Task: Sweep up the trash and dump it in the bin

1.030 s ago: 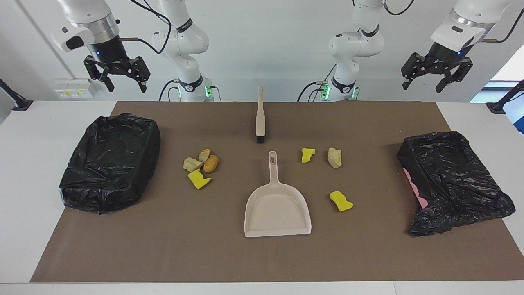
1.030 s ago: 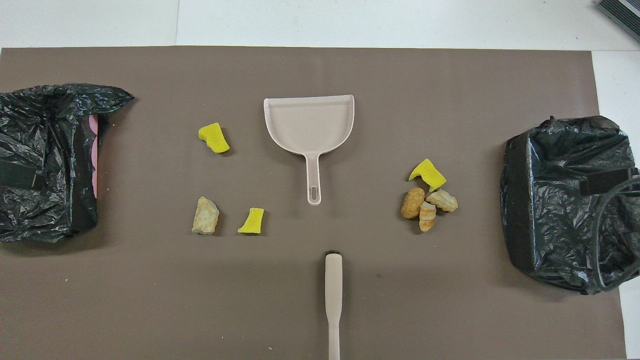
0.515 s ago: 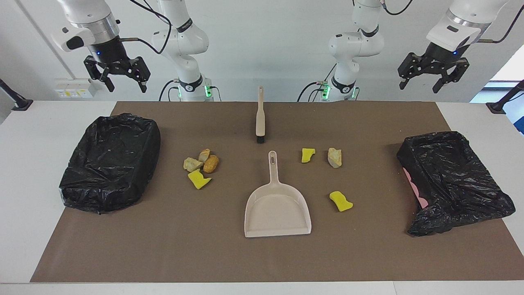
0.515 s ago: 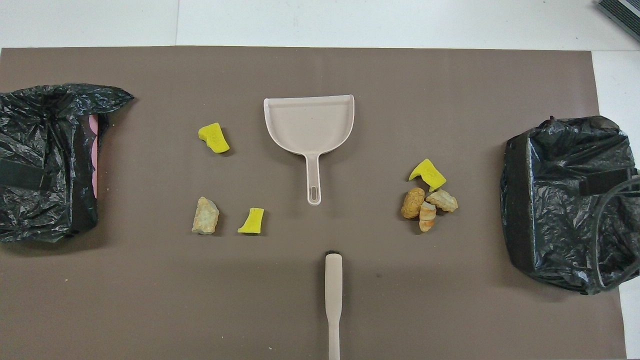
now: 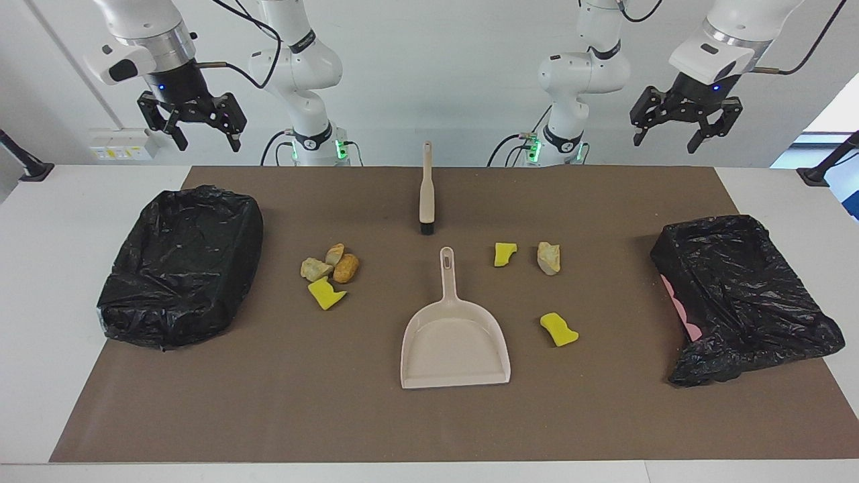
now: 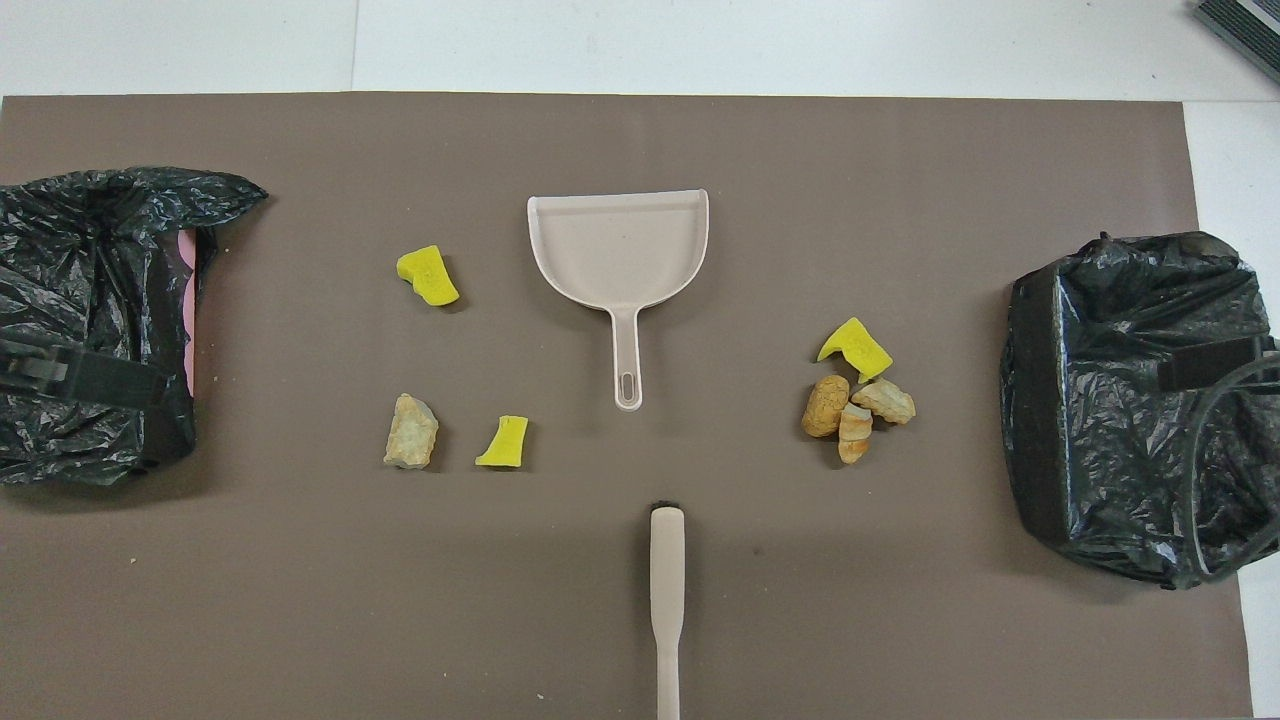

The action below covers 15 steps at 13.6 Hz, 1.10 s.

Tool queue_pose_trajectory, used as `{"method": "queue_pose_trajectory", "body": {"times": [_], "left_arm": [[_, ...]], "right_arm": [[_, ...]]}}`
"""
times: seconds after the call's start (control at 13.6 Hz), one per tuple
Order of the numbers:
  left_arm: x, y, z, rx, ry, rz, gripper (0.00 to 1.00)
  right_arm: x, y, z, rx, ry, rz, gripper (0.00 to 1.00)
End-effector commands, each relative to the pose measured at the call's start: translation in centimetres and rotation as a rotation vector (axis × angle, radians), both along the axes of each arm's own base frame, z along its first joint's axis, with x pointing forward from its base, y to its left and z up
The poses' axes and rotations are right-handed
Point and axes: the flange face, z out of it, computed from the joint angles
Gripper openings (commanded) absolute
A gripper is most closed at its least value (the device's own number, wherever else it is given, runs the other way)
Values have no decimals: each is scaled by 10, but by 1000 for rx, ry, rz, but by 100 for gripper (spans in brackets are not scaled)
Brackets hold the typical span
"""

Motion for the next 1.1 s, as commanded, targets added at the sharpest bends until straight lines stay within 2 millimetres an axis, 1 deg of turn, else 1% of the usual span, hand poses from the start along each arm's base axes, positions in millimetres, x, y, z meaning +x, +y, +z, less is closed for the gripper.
{"method": "queue_pose_trajectory", "body": {"times": [0.0, 0.22, 0.29, 0.37, 0.44, 0.66, 0.88, 0.96, 1.03], "left_arm": [[-27, -28, -17, -6, -22, 7, 100], [-41, -78, -38, 3, 13, -7, 100], [-51, -94, -44, 4, 18, -25, 100], [-59, -107, -54, 9, 23, -21, 100], [-68, -128, -64, 7, 20, -17, 100], [-98, -188, -104, 9, 18, 24, 100], [-136, -225, -131, 26, 34, 13, 100], [-145, -235, -141, 24, 30, 9, 100], [-155, -248, -155, 26, 33, 10, 100]], "right_arm": [[-8, -1, 1, -4, 15, 25, 100], [-8, -1, 1, -4, 15, 25, 100], [-8, -2, 1, -4, 15, 24, 100], [-8, -2, 1, -4, 15, 24, 100], [-8, -2, 1, -4, 15, 24, 100], [-8, -2, 1, -4, 15, 24, 100], [-8, -2, 1, -4, 15, 24, 100], [-8, -2, 1, -4, 15, 24, 100], [-8, -2, 1, -4, 15, 24, 100]]}}
